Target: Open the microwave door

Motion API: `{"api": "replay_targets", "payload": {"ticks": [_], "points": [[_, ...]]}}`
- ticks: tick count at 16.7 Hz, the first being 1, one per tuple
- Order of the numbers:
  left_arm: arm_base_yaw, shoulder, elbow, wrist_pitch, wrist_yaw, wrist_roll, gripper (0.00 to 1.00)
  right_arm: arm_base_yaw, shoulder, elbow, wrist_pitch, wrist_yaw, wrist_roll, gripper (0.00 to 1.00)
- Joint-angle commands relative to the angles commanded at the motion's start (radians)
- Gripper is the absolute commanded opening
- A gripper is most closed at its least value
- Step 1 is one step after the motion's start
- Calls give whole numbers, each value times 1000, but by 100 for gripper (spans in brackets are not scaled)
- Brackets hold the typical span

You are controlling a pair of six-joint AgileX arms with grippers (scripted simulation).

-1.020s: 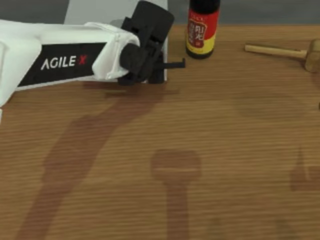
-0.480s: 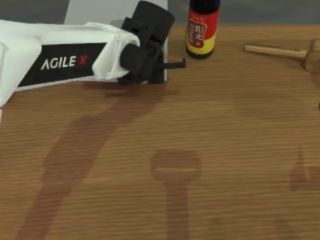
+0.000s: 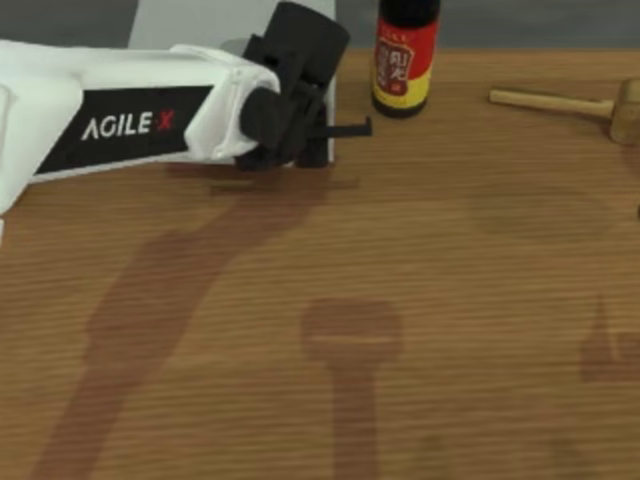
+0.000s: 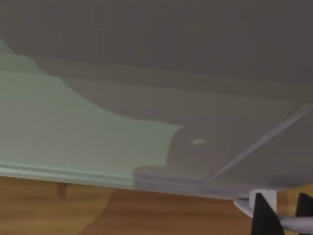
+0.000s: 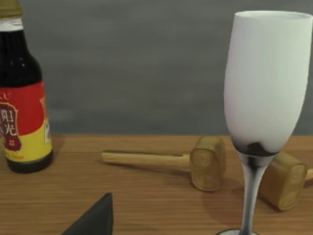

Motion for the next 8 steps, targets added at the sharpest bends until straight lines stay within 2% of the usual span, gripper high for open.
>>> {"api": "replay_targets", "payload": {"ticks": [8], "points": [[-6,6,-4,2,9,-3,0,0,0,0,0,0,0,100]]}}
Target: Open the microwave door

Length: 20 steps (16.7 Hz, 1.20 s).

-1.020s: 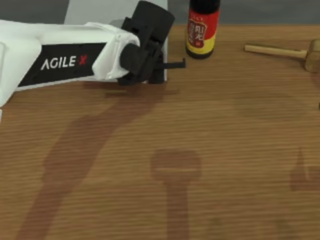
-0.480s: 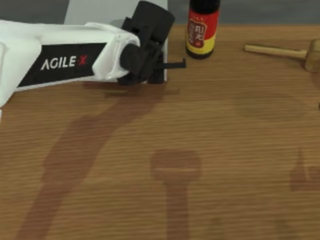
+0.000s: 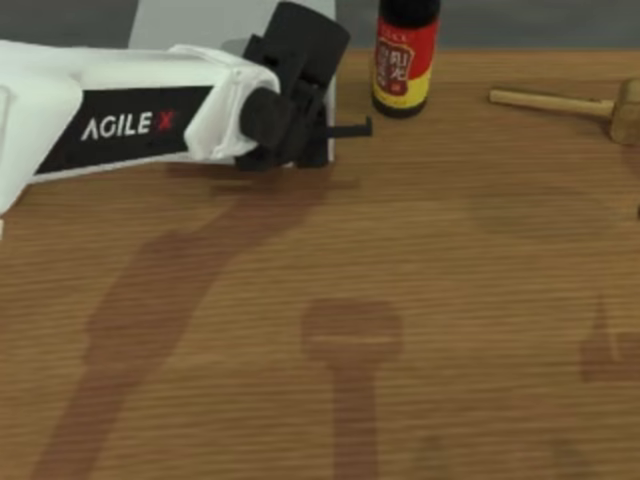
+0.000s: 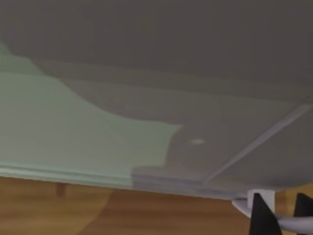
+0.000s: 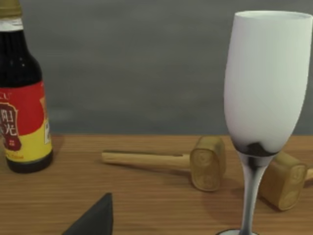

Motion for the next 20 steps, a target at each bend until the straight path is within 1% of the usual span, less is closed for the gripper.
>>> {"api": "replay_targets", "payload": {"ticks": [7,20], "points": [[13,-49,-66,43,30,59,0,0,0,0,0,0,0,100],[13,-49,-66,43,30,59,0,0,0,0,0,0,0,100]]}}
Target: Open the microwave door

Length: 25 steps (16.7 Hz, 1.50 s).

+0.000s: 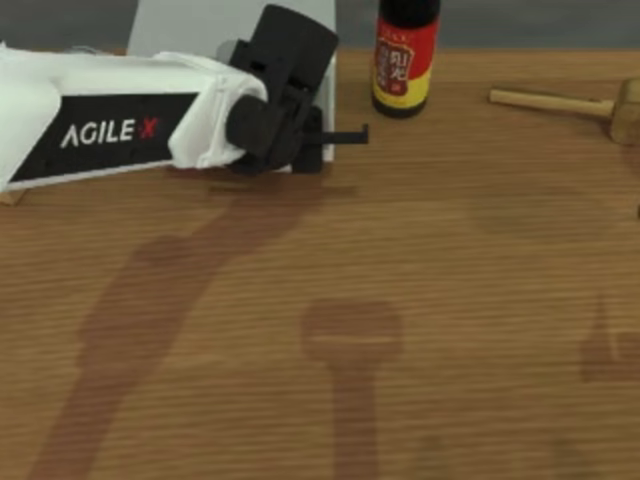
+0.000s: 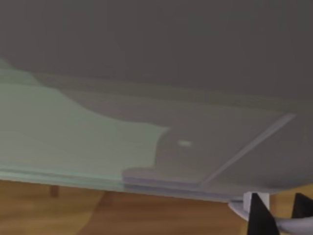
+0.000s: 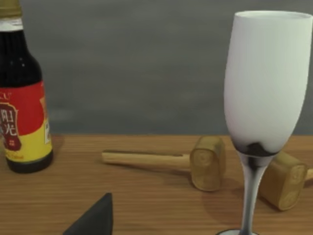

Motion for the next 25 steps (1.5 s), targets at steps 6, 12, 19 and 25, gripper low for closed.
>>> {"api": "replay_targets", "payload": {"ticks": [6,12,19,25], "points": [[0,0,0,0,0,0,0,0,0,0,0,0,0,100],[-8,3,3,1,7,-4,0,0,0,0,0,0,0,100],[8,-39,-59,37,38,51,0,0,0,0,0,0,0,100],[9,-41,-64,38,40,55,0,0,0,0,0,0,0,100]]}}
